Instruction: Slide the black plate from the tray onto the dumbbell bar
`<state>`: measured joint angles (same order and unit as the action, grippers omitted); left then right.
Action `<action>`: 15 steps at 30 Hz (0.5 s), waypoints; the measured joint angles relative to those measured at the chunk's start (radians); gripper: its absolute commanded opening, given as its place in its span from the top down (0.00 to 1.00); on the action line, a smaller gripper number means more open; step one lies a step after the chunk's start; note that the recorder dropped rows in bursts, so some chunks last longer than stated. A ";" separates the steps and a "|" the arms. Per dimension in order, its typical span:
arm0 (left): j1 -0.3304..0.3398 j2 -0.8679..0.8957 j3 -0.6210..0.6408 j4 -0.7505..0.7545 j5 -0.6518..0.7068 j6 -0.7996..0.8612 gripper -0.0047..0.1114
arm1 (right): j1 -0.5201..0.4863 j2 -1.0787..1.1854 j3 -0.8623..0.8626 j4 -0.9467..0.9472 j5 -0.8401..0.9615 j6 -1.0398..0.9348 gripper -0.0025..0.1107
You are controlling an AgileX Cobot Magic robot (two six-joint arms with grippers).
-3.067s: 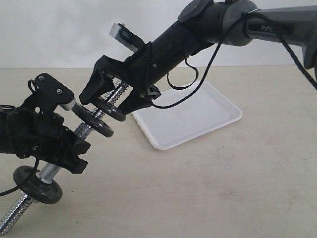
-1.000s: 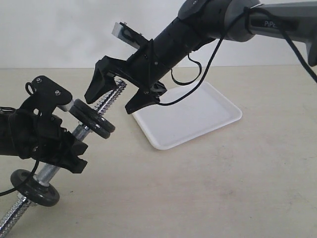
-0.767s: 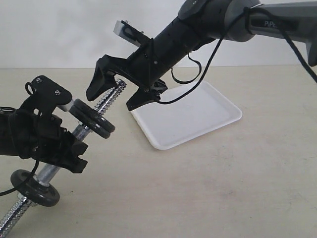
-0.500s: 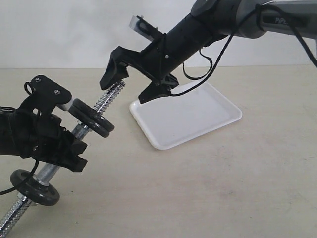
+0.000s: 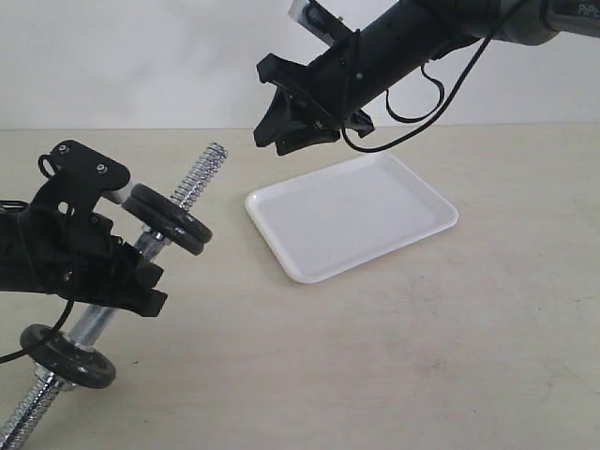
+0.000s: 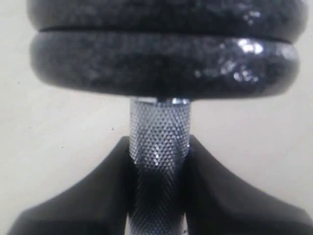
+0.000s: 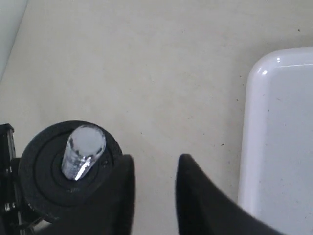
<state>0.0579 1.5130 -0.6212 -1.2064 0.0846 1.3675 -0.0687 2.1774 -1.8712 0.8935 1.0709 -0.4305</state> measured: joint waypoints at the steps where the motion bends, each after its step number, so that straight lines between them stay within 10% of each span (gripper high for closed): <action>1: 0.000 0.000 0.000 0.000 0.000 -0.006 0.93 | 0.000 -0.001 0.000 0.000 0.009 -0.011 0.98; 15: 0.000 0.003 -0.047 -0.012 0.008 -0.117 0.93 | 0.000 -0.002 0.000 -0.166 0.143 -0.067 0.98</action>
<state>0.0579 1.5155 -0.6678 -1.2184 0.0928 1.2501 -0.0687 2.1751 -1.8712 0.7274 1.2143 -0.4976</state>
